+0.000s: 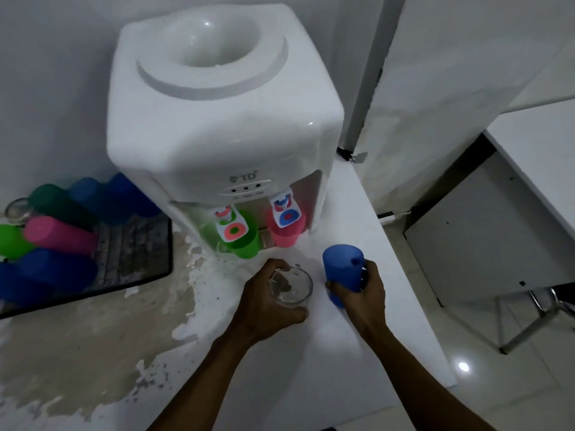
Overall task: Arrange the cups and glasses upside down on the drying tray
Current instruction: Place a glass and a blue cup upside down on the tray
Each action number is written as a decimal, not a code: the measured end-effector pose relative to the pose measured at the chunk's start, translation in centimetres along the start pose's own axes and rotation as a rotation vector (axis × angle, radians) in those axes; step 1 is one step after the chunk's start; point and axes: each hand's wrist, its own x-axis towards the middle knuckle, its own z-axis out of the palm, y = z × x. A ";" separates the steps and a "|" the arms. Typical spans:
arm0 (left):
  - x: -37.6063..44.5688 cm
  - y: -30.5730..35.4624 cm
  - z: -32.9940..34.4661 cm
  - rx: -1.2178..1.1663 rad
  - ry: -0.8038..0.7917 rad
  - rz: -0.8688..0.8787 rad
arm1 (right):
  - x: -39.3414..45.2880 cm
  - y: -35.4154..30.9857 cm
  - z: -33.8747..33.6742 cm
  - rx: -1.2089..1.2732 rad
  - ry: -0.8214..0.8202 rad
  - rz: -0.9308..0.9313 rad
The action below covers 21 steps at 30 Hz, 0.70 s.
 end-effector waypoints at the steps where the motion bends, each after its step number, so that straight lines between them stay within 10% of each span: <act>1: -0.8 -0.5 -0.9 -0.028 0.014 -0.006 | -1.1 0.2 0.6 0.006 -0.024 0.009; 21: -7.9 -11.1 -22.9 -0.816 0.579 -0.496 | -10.8 -6.2 23.8 -0.156 -0.524 -0.027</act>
